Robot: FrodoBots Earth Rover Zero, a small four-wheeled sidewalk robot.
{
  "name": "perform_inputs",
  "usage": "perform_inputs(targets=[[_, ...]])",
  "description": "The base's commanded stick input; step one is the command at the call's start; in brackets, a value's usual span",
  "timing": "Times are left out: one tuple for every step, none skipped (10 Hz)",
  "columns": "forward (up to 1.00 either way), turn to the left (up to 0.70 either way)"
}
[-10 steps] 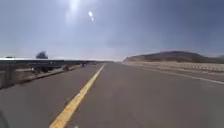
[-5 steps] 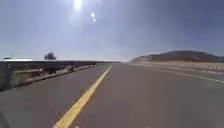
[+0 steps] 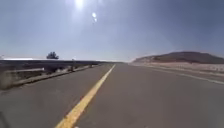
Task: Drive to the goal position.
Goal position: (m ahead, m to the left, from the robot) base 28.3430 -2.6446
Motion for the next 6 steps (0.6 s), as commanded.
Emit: perform_inputs(targets=[[0.85, 0.0], [0.85, 0.0], [0.85, 0.0], [0.85, 0.0], [0.85, 0.0], [0.85, 0.0]])
